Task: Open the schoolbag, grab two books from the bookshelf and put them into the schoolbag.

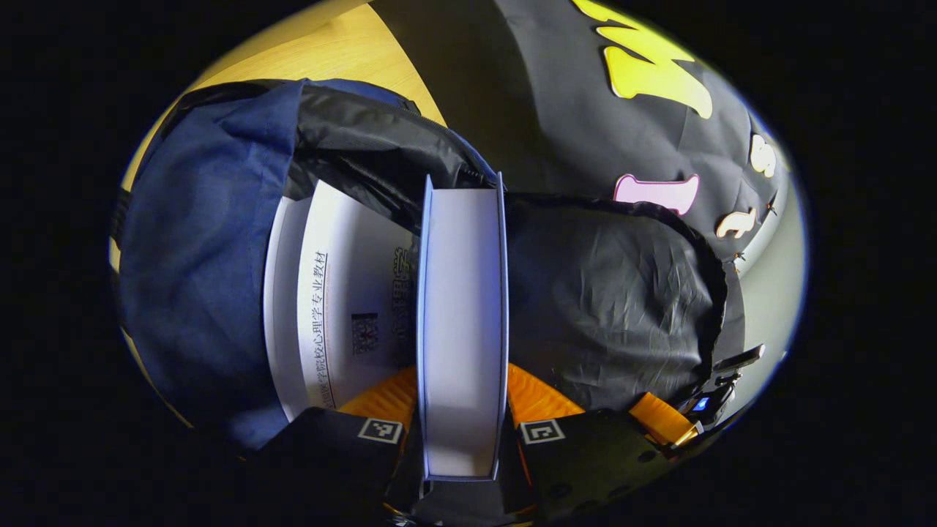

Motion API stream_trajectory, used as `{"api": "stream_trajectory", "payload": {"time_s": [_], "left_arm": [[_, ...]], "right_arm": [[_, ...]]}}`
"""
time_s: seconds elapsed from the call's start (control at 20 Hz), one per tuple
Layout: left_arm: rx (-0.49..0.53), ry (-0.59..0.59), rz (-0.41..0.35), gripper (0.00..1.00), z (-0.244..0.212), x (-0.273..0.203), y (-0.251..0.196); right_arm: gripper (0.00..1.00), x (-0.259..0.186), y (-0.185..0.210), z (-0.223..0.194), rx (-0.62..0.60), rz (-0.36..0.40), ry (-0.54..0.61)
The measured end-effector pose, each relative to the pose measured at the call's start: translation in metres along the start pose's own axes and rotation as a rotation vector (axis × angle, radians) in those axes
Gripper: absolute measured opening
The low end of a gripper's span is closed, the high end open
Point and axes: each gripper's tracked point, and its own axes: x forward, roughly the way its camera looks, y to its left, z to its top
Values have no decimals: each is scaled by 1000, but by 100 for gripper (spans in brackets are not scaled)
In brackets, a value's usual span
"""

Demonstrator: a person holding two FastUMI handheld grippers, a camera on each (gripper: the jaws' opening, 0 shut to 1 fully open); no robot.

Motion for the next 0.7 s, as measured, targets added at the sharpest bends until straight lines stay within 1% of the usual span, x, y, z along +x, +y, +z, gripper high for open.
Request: {"api": "stream_trajectory", "payload": {"time_s": [0.05,0.1,0.15,0.2,0.25,0.3,0.35,0.5,0.6,0.65,0.7], "left_arm": [[8,4,2,46,0,1,0],[17,10,12,46,0,-1,1],[15,20,39,48,0,1,6],[7,33,50,51,-2,2,9],[6,44,92,55,-2,-1,17],[-2,72,110,57,-6,1,22],[-8,78,125,65,-6,-1,22],[30,104,195,69,-8,-9,24],[85,121,270,74,-10,-18,29],[120,126,320,89,-7,-25,31],[163,124,377,92,-4,-35,33]], "right_arm": [[1,1,0,0,-1,-2,0],[0,2,1,0,0,-3,-1],[0,2,1,0,0,-2,2],[0,3,2,-1,1,-3,2],[0,3,4,-2,3,-2,4],[1,4,4,-3,1,-3,5],[1,5,6,-4,0,-2,7],[0,7,11,-6,-11,2,10],[1,8,15,-8,-16,2,8],[1,9,16,-8,-14,2,7],[1,11,17,-10,-13,2,7]]}}
